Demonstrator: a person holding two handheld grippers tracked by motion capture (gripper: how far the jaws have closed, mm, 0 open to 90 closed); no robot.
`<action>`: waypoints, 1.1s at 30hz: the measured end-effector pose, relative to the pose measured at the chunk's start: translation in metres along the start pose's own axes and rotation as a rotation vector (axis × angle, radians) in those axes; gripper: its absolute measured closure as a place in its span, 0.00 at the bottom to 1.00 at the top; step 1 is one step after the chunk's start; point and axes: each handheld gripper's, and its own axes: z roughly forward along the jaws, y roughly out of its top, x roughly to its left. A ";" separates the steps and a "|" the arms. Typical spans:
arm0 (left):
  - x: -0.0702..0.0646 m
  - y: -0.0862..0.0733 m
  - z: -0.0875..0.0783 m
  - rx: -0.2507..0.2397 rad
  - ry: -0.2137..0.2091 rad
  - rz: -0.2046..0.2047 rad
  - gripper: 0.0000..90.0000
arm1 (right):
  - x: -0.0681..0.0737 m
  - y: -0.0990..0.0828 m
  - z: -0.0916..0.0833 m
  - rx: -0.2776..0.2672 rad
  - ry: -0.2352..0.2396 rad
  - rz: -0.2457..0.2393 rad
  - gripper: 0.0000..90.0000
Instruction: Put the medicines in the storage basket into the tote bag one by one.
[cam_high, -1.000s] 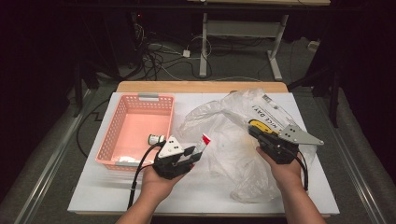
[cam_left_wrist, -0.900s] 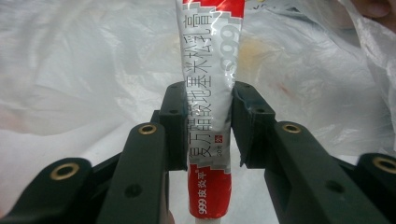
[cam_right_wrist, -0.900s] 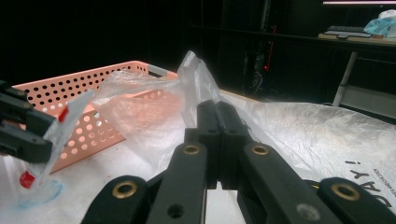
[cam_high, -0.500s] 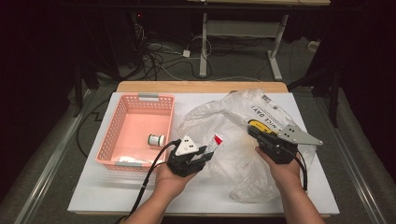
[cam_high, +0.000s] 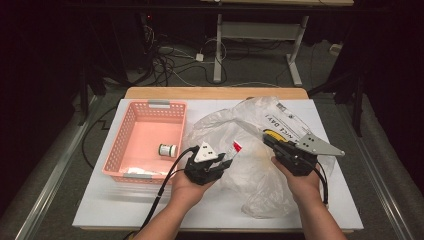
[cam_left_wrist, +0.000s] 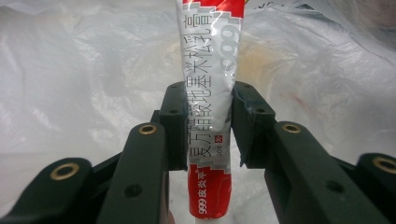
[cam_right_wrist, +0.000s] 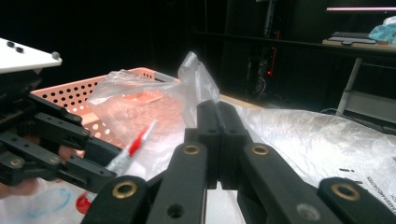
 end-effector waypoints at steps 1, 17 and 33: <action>-0.001 0.001 0.003 -0.001 -0.002 0.001 0.74 | 0.000 0.000 0.000 0.001 -0.002 -0.001 1.00; -0.010 0.016 0.053 0.007 0.000 0.020 0.74 | 0.001 0.001 0.001 -0.005 0.004 0.001 1.00; -0.003 0.015 0.085 0.032 0.025 0.000 0.74 | 0.000 0.003 -0.001 -0.013 0.003 0.001 1.00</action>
